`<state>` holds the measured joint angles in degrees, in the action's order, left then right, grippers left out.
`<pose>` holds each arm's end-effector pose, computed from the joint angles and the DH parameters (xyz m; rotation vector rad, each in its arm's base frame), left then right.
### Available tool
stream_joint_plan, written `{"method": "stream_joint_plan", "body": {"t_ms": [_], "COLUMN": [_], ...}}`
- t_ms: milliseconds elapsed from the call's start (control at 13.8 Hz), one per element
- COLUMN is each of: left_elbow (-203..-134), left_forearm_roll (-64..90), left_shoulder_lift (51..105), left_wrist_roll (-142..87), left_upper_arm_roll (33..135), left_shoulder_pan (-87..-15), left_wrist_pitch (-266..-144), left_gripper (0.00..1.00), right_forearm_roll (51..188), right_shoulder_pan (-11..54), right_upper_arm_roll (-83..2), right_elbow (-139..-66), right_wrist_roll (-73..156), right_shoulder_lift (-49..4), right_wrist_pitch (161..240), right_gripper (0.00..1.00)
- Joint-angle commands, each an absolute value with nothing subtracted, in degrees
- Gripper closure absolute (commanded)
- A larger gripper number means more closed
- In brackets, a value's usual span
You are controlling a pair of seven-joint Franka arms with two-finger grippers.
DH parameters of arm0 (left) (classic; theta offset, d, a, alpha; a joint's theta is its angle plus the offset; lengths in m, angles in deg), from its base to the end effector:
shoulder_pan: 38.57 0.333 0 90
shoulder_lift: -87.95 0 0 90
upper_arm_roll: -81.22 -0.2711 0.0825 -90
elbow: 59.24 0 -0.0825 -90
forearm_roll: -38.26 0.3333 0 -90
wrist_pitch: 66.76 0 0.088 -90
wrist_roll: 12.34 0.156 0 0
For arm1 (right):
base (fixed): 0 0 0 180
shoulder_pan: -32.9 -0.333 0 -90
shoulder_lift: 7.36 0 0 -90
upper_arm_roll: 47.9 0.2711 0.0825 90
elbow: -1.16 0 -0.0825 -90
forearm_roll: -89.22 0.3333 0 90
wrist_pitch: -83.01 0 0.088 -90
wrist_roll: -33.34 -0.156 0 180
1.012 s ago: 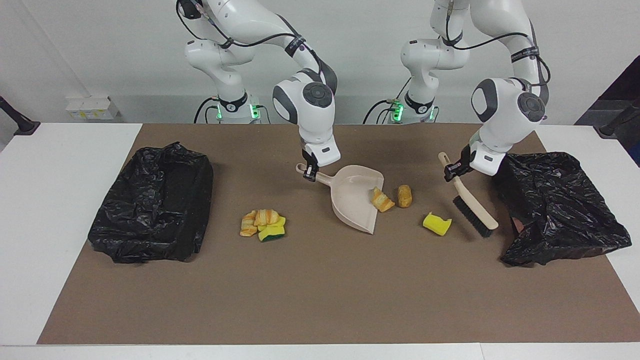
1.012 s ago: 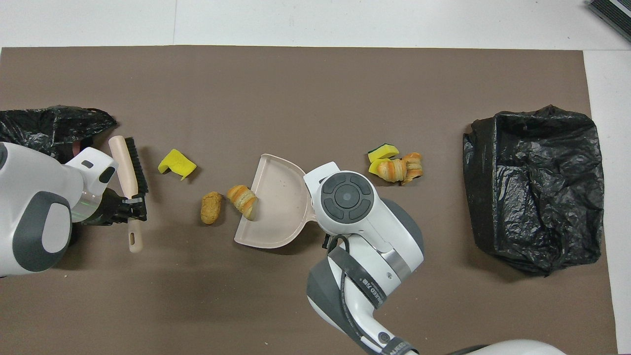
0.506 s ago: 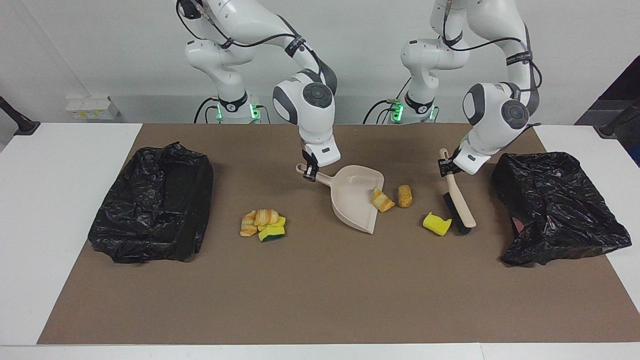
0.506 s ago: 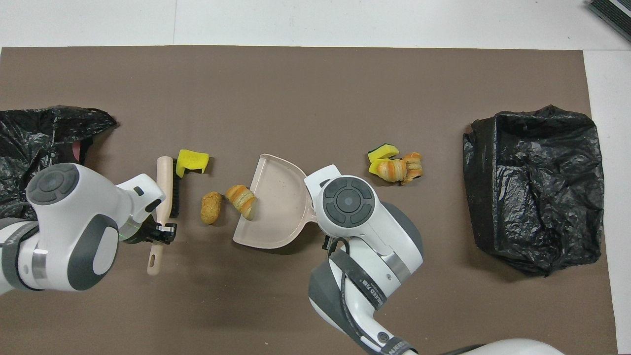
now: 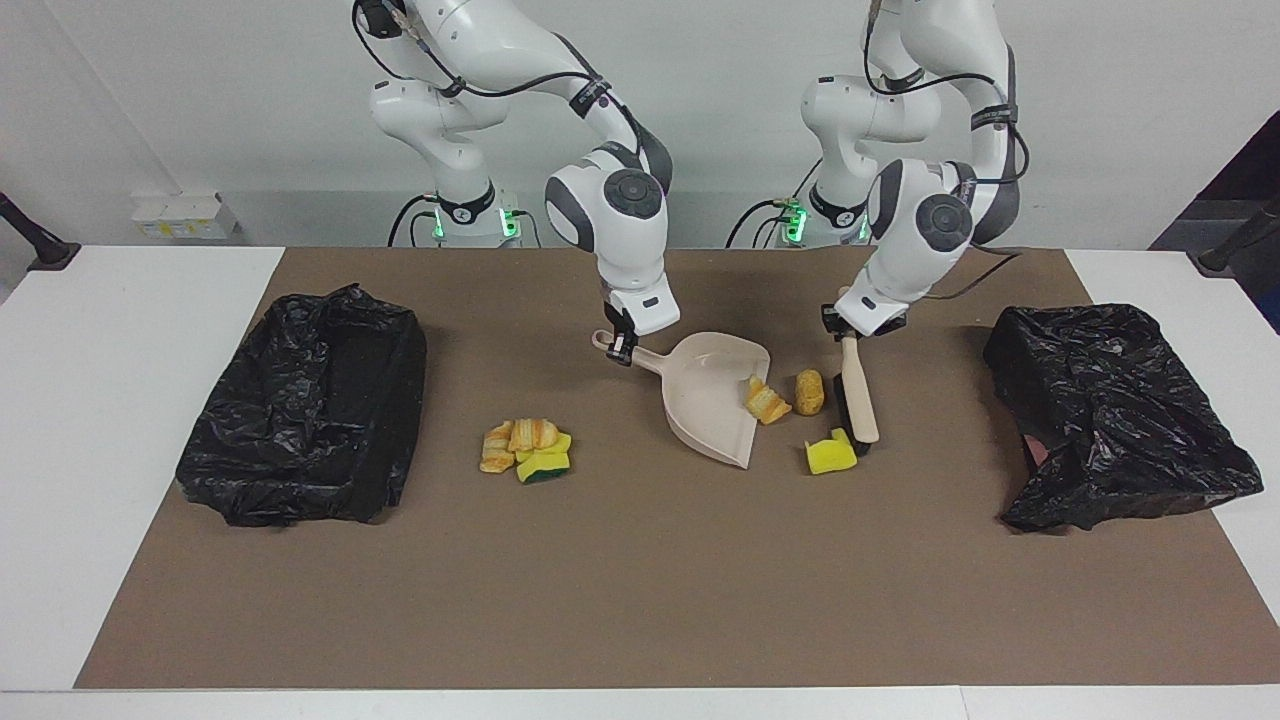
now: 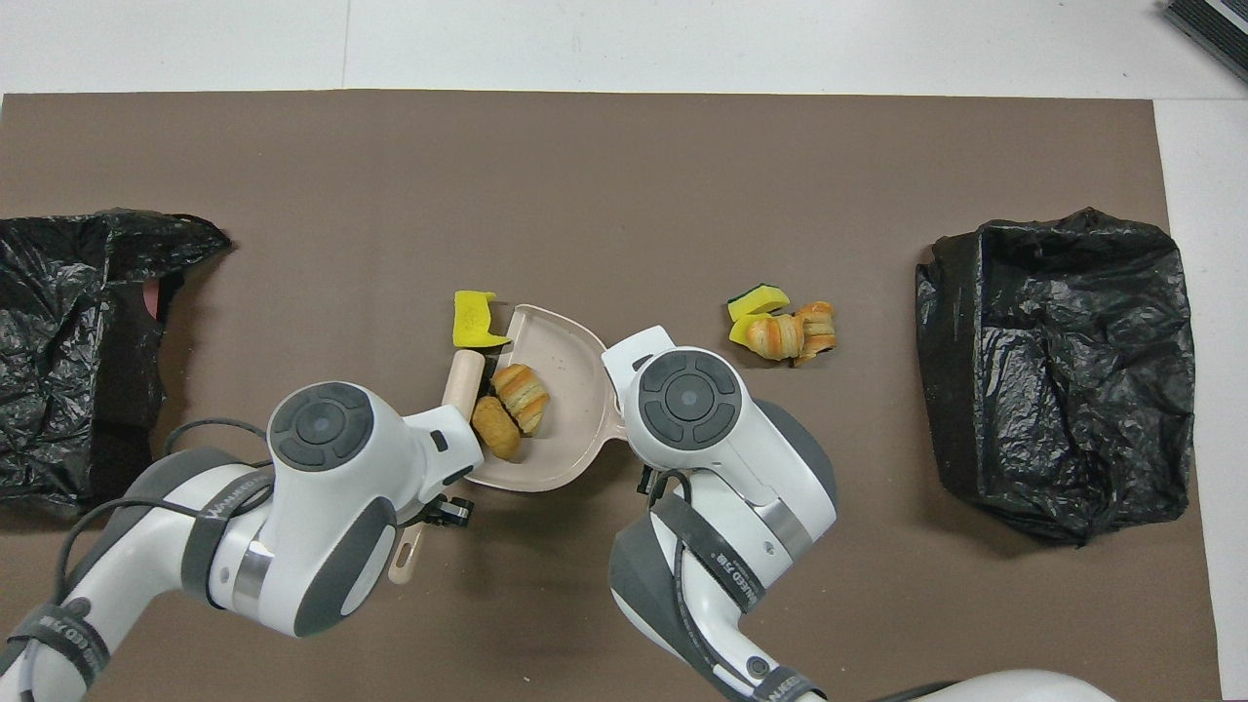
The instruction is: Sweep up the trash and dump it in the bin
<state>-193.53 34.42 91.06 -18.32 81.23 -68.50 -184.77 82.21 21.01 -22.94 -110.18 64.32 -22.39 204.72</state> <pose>0.3634 -0.2168 0.2790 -3.0459 0.5856 0.3671 0.4430 0.3154 0.2920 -2.5509 -1.8231 0.0850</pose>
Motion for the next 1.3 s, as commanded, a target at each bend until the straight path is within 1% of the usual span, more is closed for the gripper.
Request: {"method": "stream_joint_plan", "body": {"t_ms": [0,145,289,434,578,723,867,1012,1084,1229], "left_elbow": [-194.33,-192.67,-190.91,-188.9,-186.08,-185.81,-185.89,-185.81,-185.89,-185.9], "left_forearm_roll": [35.19,35.19,35.27,35.45,35.54,35.71,35.89,38.33,38.61,39.23], "left_shoulder_lift": [92.79,92.27,92.35,92.53,91.13,89.98,88.67,84.63,83.83,84.17], "left_wrist_roll": [-19.98,-21.48,-20.08,-16.32,-13.06,-8.23,-5.41,-4.96,-4.96,-4.96], "left_upper_arm_roll": [80.43,80.34,79.82,79.81,79.81,79.81,79.81,79.81,79.81,80.25], "left_shoulder_pan": [-74.59,-75.66,-74.35,-69.19,-65.57,-60.13,-55.65,-54.83,-54.83,-56.15], "left_wrist_pitch": [-185.76,-184.45,-182.43,-181.37,-180.22,-181.53,-185.3,-188.64,-189.62,-187.09], "left_gripper": [1.0,1.0,1.0,1.0,1.0,1.0,1.0,1.0,1.0,1.0], "right_forearm_roll": [82.63,82.63,82.63,82.63,82.63,82.63,82.63,82.71,82.71,82.71], "right_shoulder_pan": [21.3,21.3,21.3,21.3,21.3,21.3,21.3,20.87,20.78,20.69], "right_upper_arm_roll": [-22.59,-22.5,-22.59,-22.59,-22.5,-22.5,-22.5,-22.07,-21.89,-21.89], "right_elbow": [-111.52,-111.52,-111.52,-111.52,-111.52,-111.52,-111.52,-111.6,-111.6,-112.13], "right_wrist_roll": [64.11,64.11,64.11,62.01,60.51,60.33,59.72,50.98,48.57,48.02], "right_shoulder_lift": [-21.6,-21.6,-21.6,-21.51,-21.42,-21.42,-21.42,-21.25,-21.25,-20.9], "right_wrist_pitch": [206.23,206.23,205.97,205.18,205.0,205.09,205.17,204.91,204.91,204.91], "right_gripper": [1.0,1.0,1.0,1.0,1.0,1.0,1.0,1.0,1.0,1.0]}}
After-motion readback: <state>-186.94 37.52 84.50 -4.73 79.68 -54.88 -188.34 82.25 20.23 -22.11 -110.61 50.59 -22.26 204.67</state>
